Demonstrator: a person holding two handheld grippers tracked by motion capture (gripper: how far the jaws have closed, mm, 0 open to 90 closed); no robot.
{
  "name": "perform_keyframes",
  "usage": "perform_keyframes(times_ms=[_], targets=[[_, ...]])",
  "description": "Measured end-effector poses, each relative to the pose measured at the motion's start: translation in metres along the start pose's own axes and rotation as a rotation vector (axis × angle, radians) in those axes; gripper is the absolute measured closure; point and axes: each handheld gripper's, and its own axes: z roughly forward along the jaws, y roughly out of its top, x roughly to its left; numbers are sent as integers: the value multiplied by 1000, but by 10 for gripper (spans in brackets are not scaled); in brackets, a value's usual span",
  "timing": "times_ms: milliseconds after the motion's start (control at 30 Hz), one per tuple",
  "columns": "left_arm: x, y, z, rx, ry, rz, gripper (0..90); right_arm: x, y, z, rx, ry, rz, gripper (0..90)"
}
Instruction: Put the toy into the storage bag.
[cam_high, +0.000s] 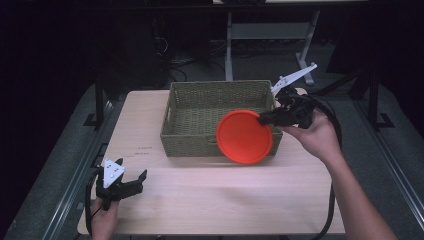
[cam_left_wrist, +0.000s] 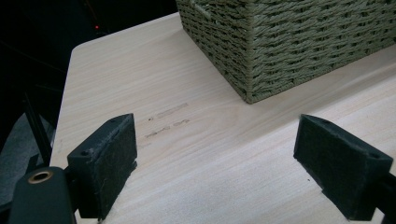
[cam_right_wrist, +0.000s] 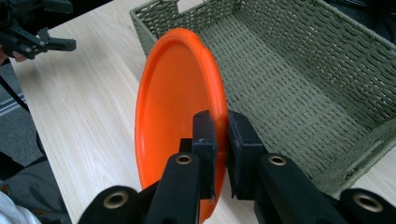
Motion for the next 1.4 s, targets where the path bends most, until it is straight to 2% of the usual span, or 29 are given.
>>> perform_keyframes(times_ms=[167, 667, 1100, 1400], targets=[[0, 0, 0, -1, 1, -3, 128, -5, 6, 2, -1, 5, 13, 825], [2, 0, -1, 0, 7, -6, 128, -5, 29, 6, 11, -8, 2, 825], [3, -1, -2, 0, 6, -5, 128, -6, 45, 3, -2, -17, 4, 825], [3, -1, -2, 2, 7, -7, 128, -12, 57, 12, 4, -16, 16, 825]])
